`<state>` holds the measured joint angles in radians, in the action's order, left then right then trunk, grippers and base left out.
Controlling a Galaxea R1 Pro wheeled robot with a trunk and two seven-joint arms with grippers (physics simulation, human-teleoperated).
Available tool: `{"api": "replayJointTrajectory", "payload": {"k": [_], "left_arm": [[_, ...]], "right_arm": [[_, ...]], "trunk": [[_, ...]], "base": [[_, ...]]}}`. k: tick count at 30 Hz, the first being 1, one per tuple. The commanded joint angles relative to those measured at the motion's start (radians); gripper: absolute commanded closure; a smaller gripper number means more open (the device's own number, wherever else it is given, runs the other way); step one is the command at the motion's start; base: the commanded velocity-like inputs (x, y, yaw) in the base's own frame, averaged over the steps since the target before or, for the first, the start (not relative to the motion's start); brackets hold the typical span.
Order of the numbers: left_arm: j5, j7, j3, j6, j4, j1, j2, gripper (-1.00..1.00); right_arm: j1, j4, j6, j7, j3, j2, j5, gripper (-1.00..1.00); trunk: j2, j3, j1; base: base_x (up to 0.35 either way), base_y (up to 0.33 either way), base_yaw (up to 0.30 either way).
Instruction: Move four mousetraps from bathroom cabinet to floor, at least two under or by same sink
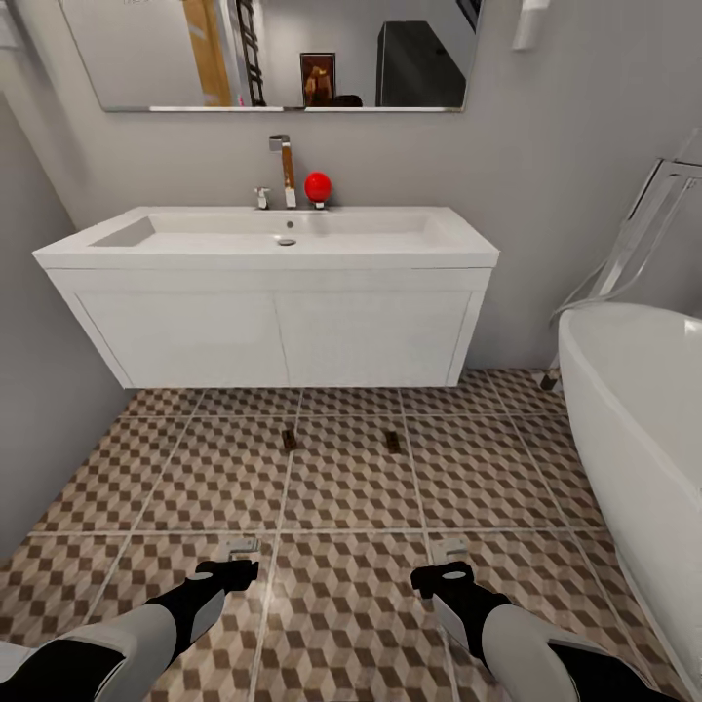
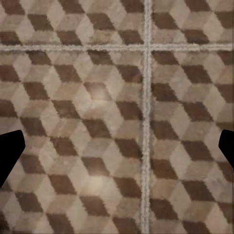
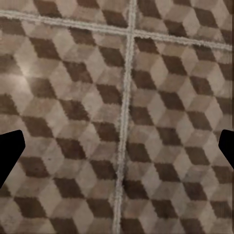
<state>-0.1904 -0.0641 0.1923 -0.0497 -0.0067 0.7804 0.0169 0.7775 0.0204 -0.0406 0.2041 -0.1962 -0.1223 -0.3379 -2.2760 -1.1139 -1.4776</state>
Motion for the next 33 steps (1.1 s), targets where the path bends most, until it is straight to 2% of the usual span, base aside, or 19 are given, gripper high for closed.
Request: {"api": "replayJointTrajectory", "payload": {"k": [1,33], "left_arm": [[-0.01,-0.002,0.009,-0.003,0.001,0.0,0.0,-1.0],[-0.011,-0.002,0.008,-0.003,0.001,0.0,0.002,-1.0]], "right_arm": [[0.0,0.001,-0.004,0.003,-0.008,0.0,-0.01,-1.0],[0.0,0.005,0.008,0.015,-0.009,-0.001,-0.01,-1.0]], "trunk": [[0.007,0.003,0.004],[0.231,0.108,0.127]], "base": [[0.0,0.0,0.0],[0.0,0.0,0.0]]}}
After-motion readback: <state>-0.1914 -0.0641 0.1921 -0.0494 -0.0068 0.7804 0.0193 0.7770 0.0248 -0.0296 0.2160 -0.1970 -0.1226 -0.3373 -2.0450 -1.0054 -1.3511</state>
